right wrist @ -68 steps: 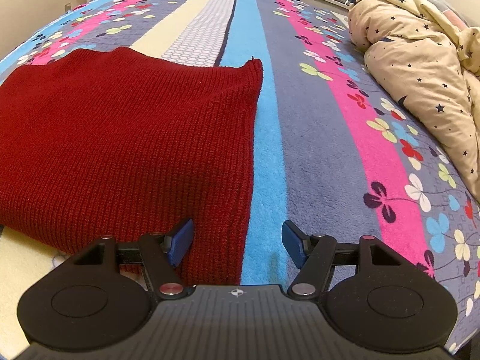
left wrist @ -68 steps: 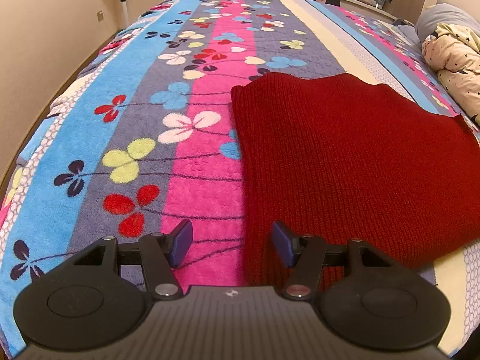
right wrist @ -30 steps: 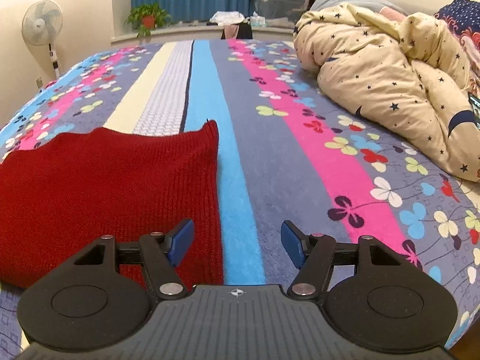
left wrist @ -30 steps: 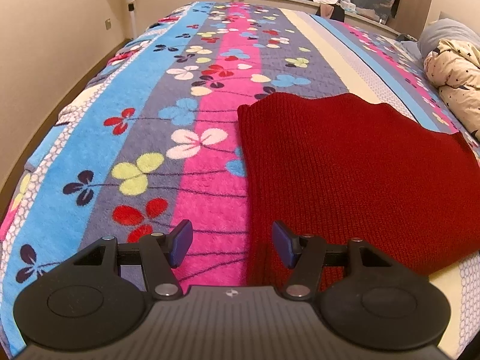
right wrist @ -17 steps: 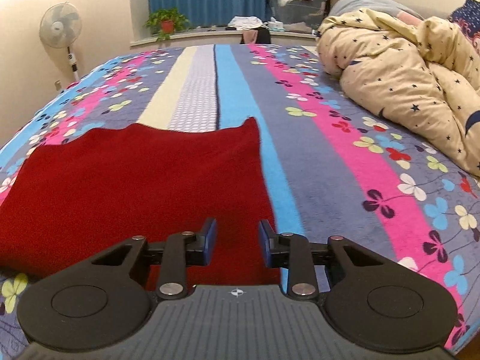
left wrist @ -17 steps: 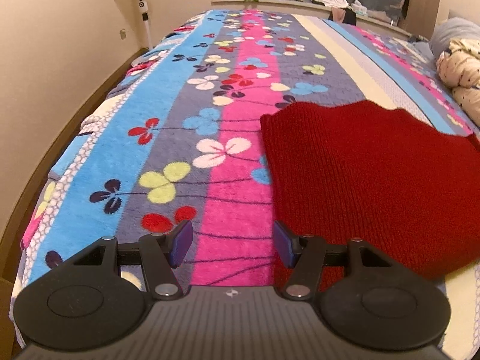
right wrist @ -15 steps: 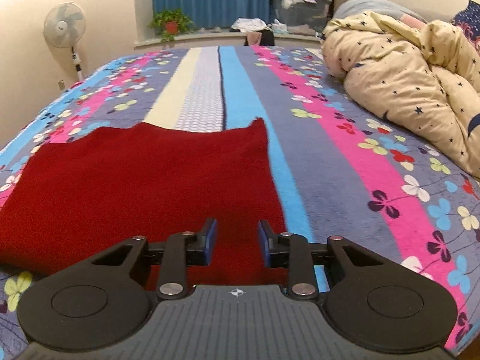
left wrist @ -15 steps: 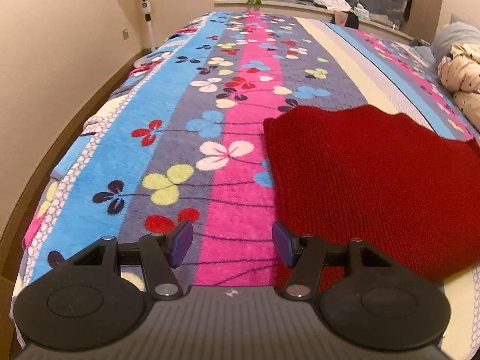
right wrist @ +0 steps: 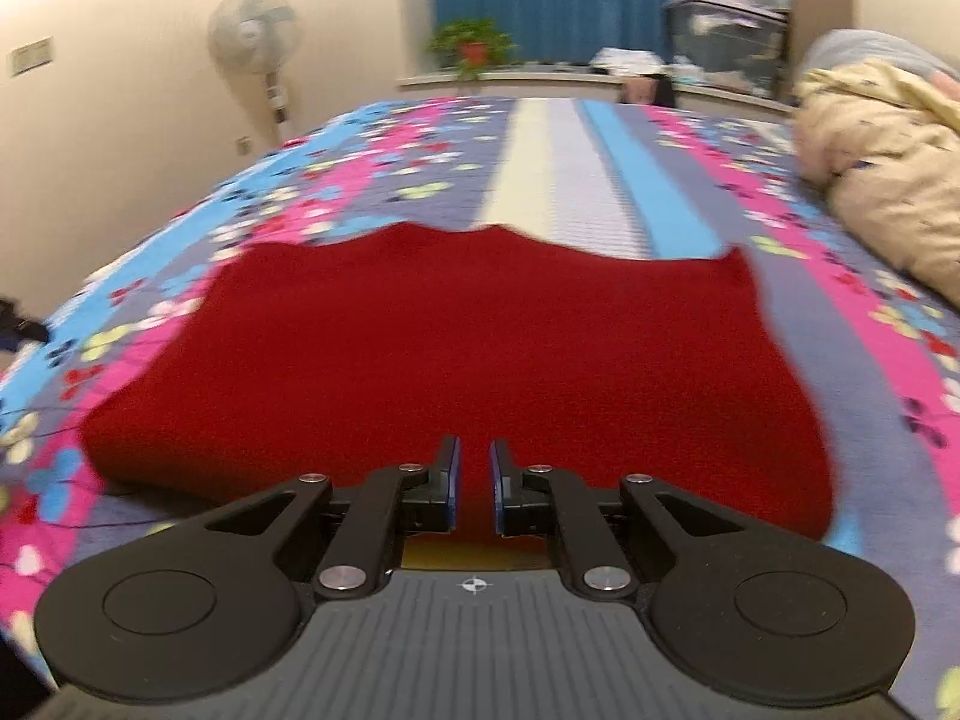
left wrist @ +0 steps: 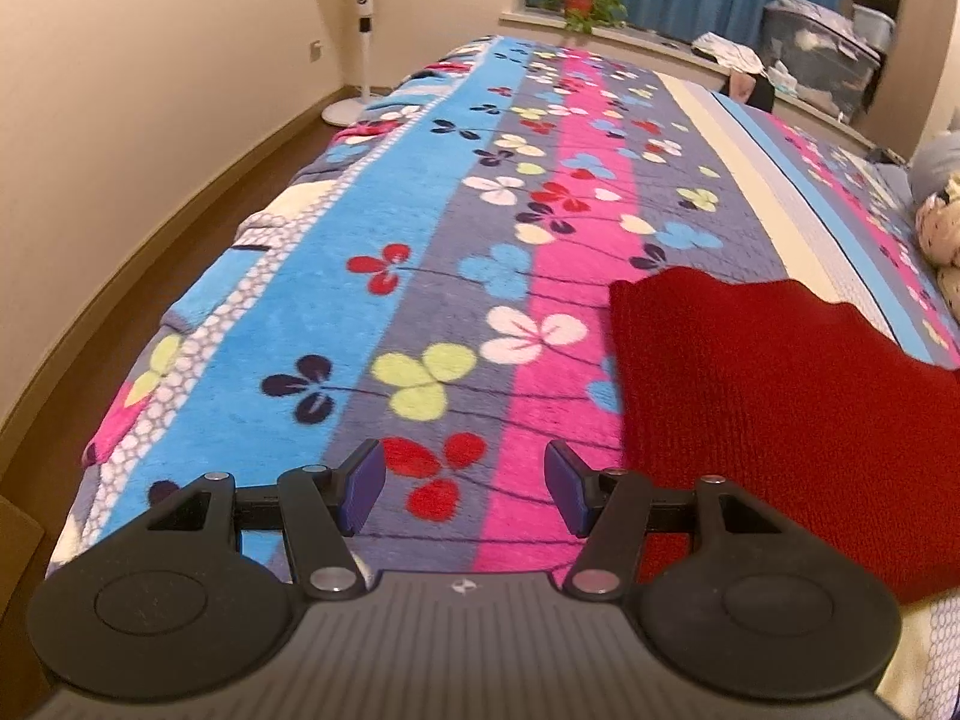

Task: Fold small clothes
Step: 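Close the right gripper on the side edge of the sweater, then lift the side edge with the right gripper and fold it onto the other half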

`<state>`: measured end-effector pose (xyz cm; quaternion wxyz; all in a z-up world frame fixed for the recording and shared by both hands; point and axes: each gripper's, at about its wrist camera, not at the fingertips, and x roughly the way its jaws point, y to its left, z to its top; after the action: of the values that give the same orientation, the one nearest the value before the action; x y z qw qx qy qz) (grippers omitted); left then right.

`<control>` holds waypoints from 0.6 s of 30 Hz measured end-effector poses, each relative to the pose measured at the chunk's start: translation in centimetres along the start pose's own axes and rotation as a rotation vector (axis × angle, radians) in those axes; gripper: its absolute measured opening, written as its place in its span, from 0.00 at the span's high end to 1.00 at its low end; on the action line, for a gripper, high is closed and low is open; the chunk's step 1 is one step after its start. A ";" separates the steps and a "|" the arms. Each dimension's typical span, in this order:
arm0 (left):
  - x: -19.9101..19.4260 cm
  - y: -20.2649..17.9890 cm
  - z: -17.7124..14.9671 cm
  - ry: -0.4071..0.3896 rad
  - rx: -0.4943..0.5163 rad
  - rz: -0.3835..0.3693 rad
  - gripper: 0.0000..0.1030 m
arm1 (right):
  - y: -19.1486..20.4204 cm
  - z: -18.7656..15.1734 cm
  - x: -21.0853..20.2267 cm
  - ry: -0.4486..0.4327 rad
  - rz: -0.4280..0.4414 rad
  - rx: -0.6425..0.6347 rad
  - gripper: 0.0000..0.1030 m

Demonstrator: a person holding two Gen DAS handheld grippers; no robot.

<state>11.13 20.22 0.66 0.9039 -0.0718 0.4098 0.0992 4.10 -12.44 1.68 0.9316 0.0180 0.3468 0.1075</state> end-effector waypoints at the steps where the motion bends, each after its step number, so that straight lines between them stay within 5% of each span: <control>1: 0.1 0.3 0.0 0.003 -0.005 0.000 0.38 | 1.6 0.0 0.4 0.003 0.028 -0.020 0.81; 11: 0.8 2.0 0.1 0.032 -0.030 -0.009 0.38 | 19.1 -0.6 5.0 0.015 0.193 -0.485 0.46; 13: 1.0 2.2 0.1 0.037 -0.033 -0.010 0.38 | 21.1 -1.2 6.1 0.025 0.170 -0.575 0.38; 18: 1.4 2.7 0.2 0.048 -0.042 -0.013 0.38 | 23.0 -2.5 8.8 0.049 0.044 -0.726 0.40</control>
<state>11.60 23.07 -0.40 0.8928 -0.0955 0.4286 0.1002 4.67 11.75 -3.40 0.8662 -0.3088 0.3079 0.2441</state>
